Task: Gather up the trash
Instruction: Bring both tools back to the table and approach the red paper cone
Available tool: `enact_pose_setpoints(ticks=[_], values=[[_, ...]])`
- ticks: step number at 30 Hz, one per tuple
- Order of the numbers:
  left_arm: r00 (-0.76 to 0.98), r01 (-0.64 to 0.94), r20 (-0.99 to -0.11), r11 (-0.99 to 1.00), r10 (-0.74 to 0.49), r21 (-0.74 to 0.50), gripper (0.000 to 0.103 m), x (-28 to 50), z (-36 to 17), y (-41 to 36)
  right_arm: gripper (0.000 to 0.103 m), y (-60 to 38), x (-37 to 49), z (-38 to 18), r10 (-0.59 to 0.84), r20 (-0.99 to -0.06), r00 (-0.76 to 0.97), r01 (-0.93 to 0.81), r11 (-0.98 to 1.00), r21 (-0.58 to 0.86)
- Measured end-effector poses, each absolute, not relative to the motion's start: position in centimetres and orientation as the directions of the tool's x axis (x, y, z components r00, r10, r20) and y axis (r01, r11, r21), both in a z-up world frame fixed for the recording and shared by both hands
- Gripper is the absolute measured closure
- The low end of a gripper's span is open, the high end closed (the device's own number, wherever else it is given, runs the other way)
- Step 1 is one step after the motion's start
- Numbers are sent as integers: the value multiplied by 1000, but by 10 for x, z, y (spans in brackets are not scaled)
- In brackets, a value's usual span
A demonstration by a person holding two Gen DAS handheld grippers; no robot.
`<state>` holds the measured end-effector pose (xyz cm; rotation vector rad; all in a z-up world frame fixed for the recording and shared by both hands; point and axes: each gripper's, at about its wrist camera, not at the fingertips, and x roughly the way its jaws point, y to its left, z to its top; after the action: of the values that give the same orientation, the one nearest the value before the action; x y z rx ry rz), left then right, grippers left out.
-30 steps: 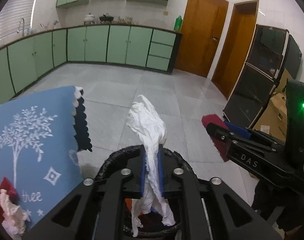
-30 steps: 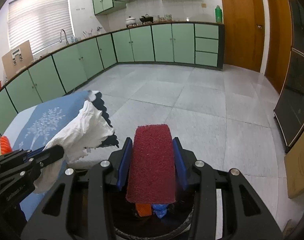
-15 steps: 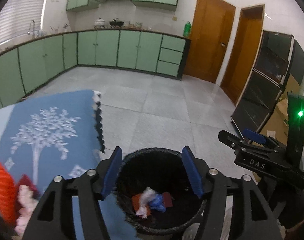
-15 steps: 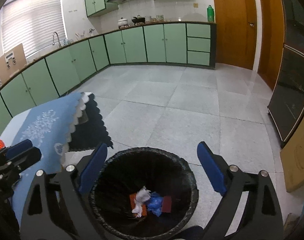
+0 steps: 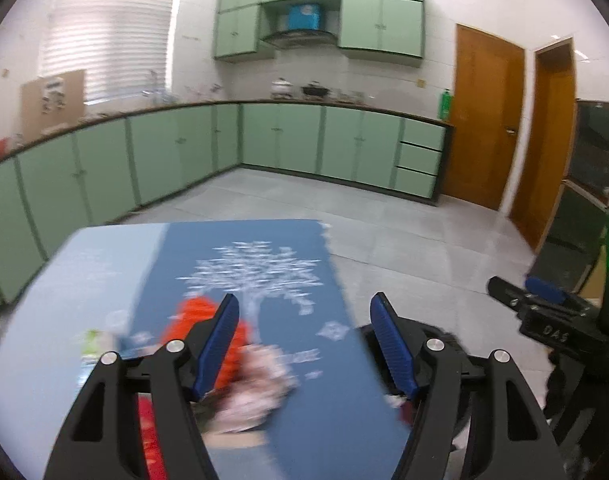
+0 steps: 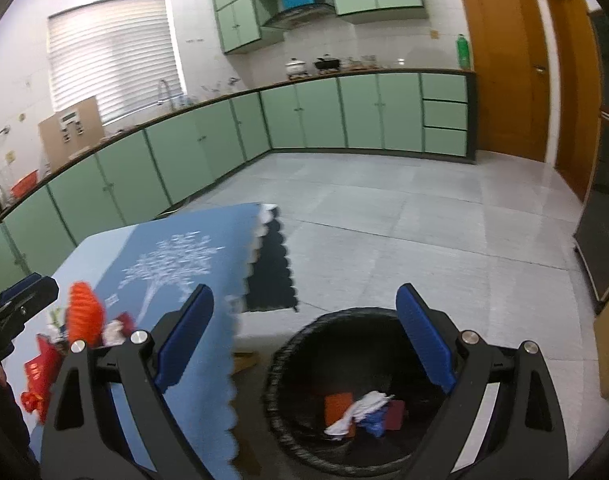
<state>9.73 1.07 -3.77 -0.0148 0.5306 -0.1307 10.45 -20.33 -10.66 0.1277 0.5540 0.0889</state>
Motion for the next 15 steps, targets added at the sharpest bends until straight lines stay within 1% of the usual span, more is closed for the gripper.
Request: enact_pose_setpoints(ticks=[6, 15], values=[[857, 1, -515, 1000, -17, -31, 35, 68, -46, 67, 13, -151, 93, -104, 179, -506, 844, -139, 983, 117], [830, -87, -555, 996, 53, -35, 32, 46, -69, 120, 13, -98, 79, -110, 253, -518, 817, -226, 967, 117]])
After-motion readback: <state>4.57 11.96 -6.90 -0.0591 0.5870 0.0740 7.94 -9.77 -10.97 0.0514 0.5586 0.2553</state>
